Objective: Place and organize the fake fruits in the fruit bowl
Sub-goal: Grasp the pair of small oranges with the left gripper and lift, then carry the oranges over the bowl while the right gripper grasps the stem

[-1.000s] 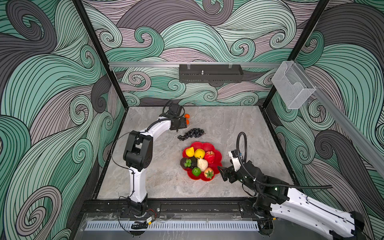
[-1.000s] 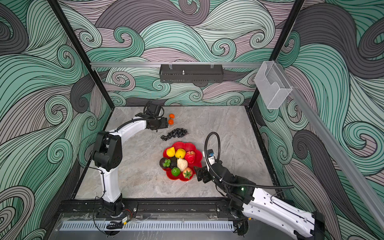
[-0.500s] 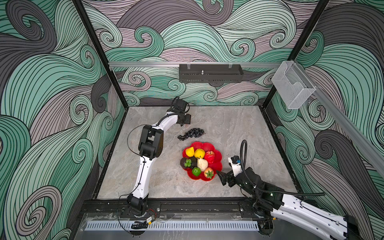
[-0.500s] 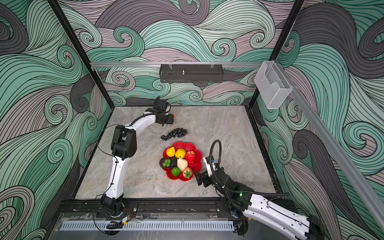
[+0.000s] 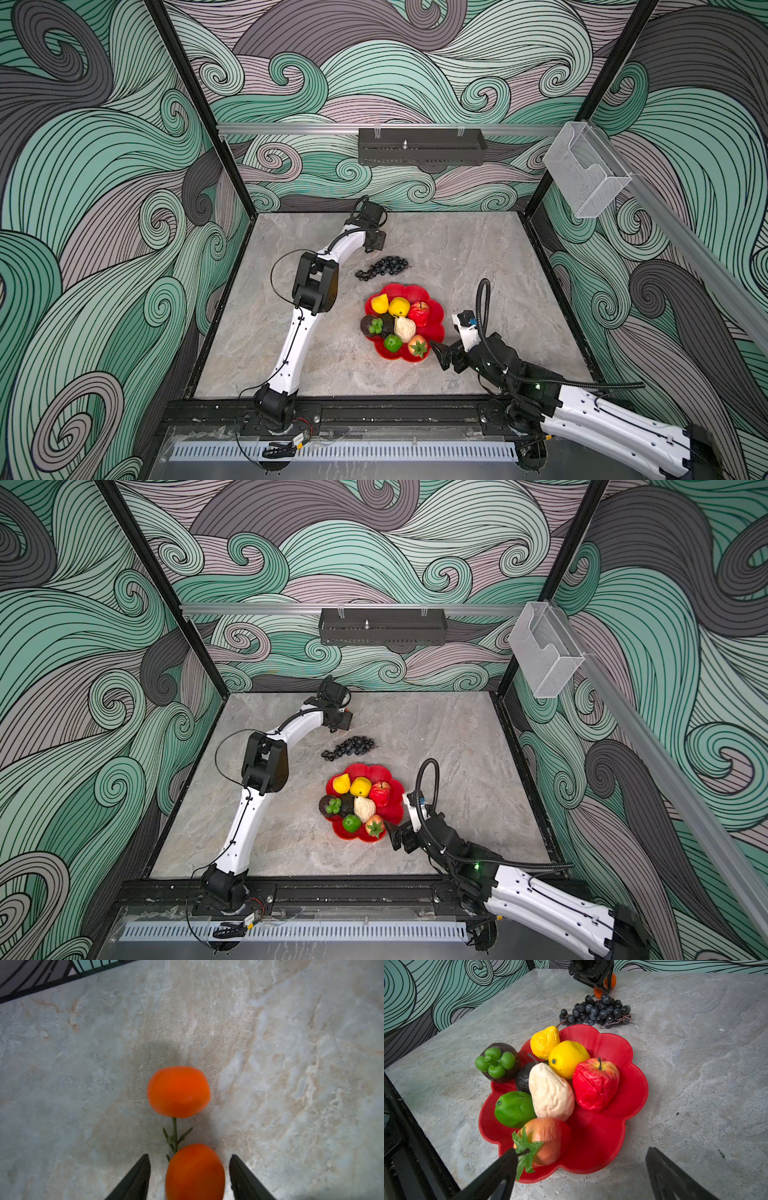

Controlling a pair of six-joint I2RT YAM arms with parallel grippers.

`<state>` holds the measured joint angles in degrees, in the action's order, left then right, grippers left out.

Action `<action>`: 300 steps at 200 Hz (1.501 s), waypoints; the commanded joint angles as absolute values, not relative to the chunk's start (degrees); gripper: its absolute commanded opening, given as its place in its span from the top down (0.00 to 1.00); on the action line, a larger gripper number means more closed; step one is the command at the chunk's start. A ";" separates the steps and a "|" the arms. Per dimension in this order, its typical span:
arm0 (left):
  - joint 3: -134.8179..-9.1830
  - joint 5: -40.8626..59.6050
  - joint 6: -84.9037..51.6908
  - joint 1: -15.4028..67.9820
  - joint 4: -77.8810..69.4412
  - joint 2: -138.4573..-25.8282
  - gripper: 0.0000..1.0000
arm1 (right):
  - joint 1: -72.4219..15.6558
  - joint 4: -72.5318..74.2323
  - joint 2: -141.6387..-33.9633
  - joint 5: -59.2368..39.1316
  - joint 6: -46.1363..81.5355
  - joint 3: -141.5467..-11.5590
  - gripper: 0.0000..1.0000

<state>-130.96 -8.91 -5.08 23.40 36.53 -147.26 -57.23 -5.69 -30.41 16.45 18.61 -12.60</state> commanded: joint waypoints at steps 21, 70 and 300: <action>-135.54 -13.69 -2.99 23.97 40.56 -150.32 0.41 | -56.74 -4.15 -30.69 16.07 18.13 -13.45 0.04; -136.76 -13.97 -3.11 23.91 41.22 -151.14 0.42 | -56.46 -4.62 -30.35 16.23 18.24 -13.45 0.04; -105.59 2.24 -30.53 22.23 27.21 -116.71 0.57 | -55.65 -7.33 -27.39 17.84 22.01 -15.17 0.04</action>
<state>-110.13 -4.01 -22.92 22.96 31.29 -122.48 -56.14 -6.33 -27.83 16.97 20.03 -12.64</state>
